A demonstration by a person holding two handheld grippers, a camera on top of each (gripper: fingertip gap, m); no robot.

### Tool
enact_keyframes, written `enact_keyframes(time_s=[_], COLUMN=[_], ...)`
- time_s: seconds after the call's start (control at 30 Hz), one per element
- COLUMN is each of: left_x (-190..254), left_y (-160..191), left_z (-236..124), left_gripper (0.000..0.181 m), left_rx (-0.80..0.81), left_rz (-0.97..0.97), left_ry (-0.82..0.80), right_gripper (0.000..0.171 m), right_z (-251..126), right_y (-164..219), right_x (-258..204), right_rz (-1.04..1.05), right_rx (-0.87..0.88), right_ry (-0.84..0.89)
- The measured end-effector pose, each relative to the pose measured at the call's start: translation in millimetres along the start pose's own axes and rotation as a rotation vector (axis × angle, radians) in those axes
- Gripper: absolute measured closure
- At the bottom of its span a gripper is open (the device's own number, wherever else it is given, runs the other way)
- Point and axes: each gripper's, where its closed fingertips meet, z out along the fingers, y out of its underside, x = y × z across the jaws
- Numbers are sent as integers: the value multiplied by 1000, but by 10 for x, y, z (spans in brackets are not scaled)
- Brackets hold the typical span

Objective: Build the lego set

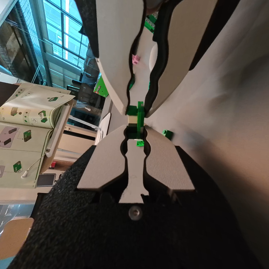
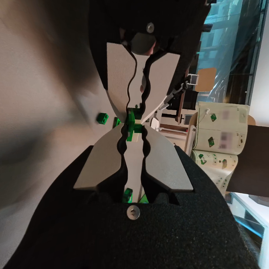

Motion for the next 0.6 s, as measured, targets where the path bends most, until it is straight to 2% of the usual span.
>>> enact_keyframes(time_s=[0.23, 0.53, 0.6], left_x=[12, 54, 63], left_y=[11, 41, 49], left_z=[7, 29, 34], left_gripper=[164, 164, 164], left_rx=[-6, -34, -39], left_rz=[-9, 13, 17], left_ry=[12, 31, 35], right_gripper=[153, 153, 153], right_z=[5, 18, 25], right_y=[-13, -35, -32], right_x=[-11, -53, -64], right_rz=[42, -98, -76], right_rx=[30, 43, 39], right_ry=[-8, 27, 13])
